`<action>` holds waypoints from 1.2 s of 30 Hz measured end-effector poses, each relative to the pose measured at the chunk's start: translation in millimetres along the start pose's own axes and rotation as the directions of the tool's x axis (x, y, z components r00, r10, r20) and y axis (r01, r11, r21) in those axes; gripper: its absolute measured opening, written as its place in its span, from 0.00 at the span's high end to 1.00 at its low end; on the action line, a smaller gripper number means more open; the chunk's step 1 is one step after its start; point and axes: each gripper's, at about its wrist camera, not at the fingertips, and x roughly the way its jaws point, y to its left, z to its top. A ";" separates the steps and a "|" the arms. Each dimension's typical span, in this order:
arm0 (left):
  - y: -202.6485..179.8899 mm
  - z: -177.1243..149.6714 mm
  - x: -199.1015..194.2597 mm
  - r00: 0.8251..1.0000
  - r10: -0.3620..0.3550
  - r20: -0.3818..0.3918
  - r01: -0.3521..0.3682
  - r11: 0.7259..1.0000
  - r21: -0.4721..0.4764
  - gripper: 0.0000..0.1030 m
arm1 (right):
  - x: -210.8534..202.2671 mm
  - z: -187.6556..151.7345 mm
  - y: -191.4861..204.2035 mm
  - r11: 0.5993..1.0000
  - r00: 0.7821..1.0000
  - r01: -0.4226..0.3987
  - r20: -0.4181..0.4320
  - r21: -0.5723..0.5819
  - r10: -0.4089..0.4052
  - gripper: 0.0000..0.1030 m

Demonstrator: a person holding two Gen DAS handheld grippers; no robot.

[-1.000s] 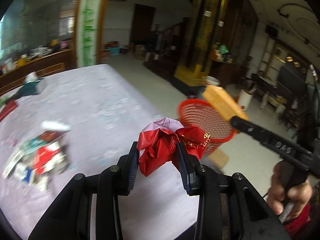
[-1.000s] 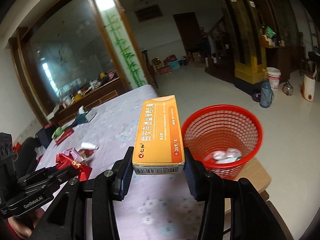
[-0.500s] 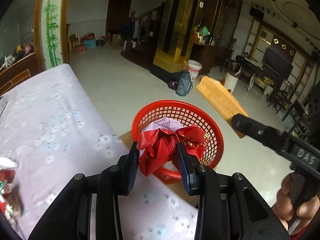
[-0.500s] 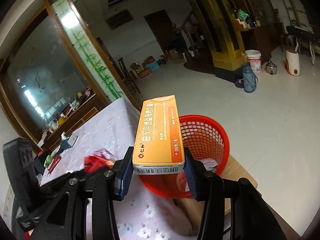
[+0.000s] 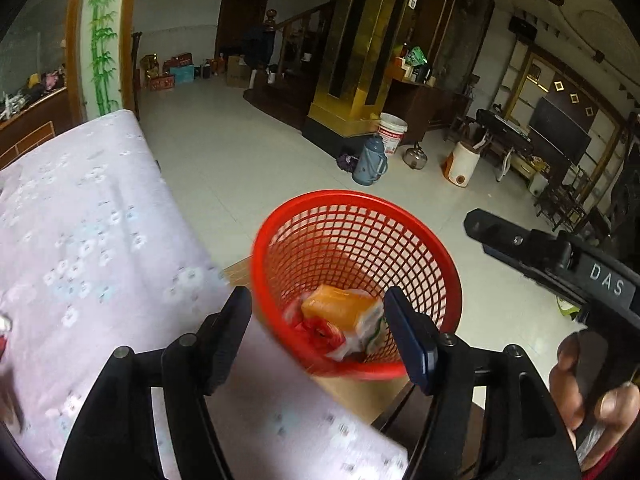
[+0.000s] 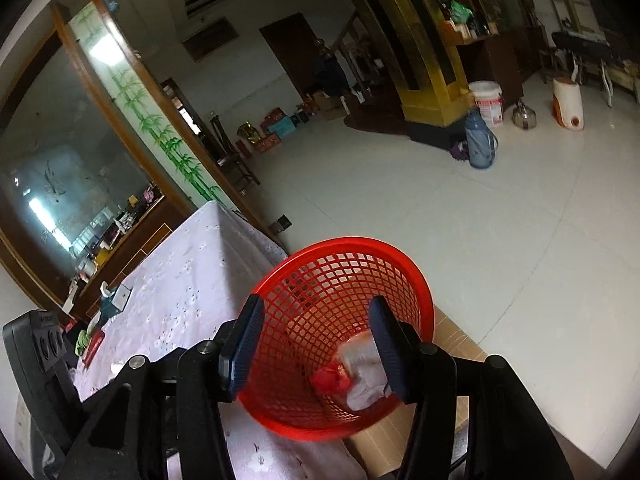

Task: Collect trash
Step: 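Carry both items over the red basket and open both tools, then move both open tools back over the table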

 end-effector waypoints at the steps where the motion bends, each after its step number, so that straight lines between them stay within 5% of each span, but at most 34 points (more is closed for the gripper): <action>1: 2.8 -5.1 -8.1 1.000 0.006 0.007 -0.006 1.000 -0.001 0.35 | -5.9 -4.1 4.4 1.000 1.000 -0.012 0.006 -0.011 0.012 0.43; 9: 37.7 -47.4 -77.2 0.998 0.042 0.038 -0.040 0.998 -0.048 0.33 | -19.4 -38.5 52.9 0.989 0.993 -0.115 -0.038 -0.096 0.112 0.42; 18: 97.4 -98.5 -163.2 0.988 0.129 0.087 -0.115 0.982 -0.152 0.32 | -6.2 -89.6 128.5 0.944 0.958 -0.259 -0.177 -0.204 0.224 0.42; 24: 158.7 -145.9 -217.9 0.969 0.226 0.102 -0.189 0.940 -0.285 0.32 | 11.7 -125.7 190.6 0.890 0.915 -0.362 -0.290 -0.277 0.281 0.42; 30: 217.9 -187.4 -256.4 0.943 0.318 0.099 -0.250 0.871 -0.422 0.32 | 36.7 -152.4 257.1 0.821 0.843 -0.487 -0.406 -0.300 0.352 0.42; 36: 249.8 -206.2 -270.4 0.930 0.357 0.084 -0.276 0.833 -0.479 0.32 | 82.6 -173.1 307.1 0.809 0.786 -0.535 -0.495 -0.245 0.370 0.42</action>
